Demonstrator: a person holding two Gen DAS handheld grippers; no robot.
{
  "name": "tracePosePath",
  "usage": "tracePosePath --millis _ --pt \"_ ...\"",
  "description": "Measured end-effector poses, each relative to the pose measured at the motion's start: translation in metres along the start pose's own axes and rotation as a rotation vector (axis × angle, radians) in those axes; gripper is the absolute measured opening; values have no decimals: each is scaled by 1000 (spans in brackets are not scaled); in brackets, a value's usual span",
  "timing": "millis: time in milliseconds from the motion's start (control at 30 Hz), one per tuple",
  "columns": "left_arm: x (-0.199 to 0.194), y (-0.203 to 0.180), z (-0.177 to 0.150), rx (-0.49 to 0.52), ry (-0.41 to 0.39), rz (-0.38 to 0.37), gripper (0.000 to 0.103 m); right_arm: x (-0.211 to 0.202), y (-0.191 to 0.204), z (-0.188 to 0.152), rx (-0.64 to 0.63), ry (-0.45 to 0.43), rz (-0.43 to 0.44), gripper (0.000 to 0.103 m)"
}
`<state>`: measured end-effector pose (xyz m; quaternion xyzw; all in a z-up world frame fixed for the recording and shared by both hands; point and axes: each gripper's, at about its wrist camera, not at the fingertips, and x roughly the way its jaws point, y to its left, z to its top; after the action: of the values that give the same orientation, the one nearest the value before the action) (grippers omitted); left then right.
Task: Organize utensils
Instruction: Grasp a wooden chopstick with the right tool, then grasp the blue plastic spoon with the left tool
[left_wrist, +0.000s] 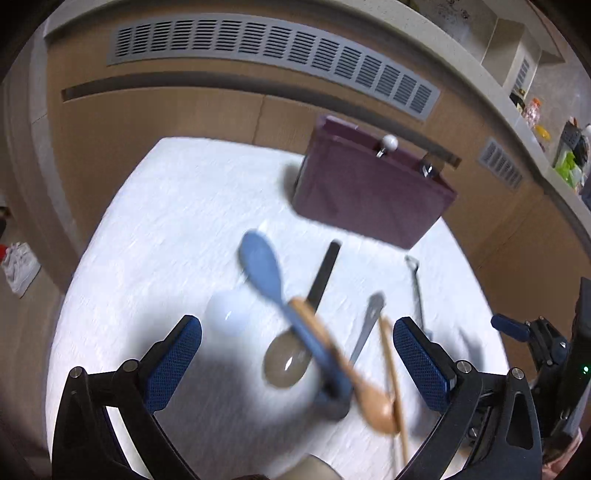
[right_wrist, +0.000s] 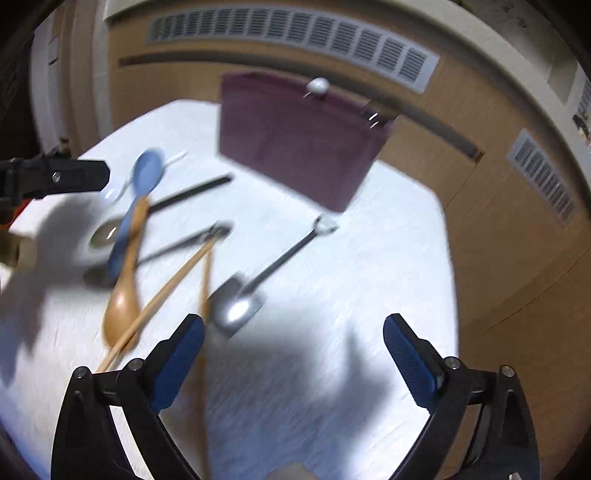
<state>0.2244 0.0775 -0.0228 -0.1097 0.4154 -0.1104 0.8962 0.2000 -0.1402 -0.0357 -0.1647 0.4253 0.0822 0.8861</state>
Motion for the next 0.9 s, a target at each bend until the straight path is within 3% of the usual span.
tracePosePath --millis 67,133,200,267,300,333,367,467,533,667,900 --pt "-7 6 -10 -10 -19 23 103 -3 4 -10 26 -8 65 88" --pt "-12 11 -17 -27 -30 35 103 -3 6 -15 68 6 151 54" --pt "-20 17 -22 -51 -64 57 103 -1 9 -16 91 18 205 49" --pt "-27 16 -25 -28 -141 124 103 1 13 -14 88 17 201 42" --pt "-30 16 -27 -15 -163 152 103 3 16 -12 77 22 202 32" --pt "-31 17 -27 -10 -159 153 103 6 19 -9 69 30 206 22" --pt "-29 18 -27 -14 -129 136 103 9 21 -7 65 43 212 19" --pt "-25 22 -30 -29 -77 111 103 16 25 -5 60 55 205 15" --pt "-24 21 -32 -16 -78 130 103 16 24 -3 55 66 211 4" --pt "-25 17 -34 1 -87 116 103 0 3 -6 102 40 194 5" --pt "-13 8 -36 -6 -37 117 103 -12 -52 -21 250 24 145 7"
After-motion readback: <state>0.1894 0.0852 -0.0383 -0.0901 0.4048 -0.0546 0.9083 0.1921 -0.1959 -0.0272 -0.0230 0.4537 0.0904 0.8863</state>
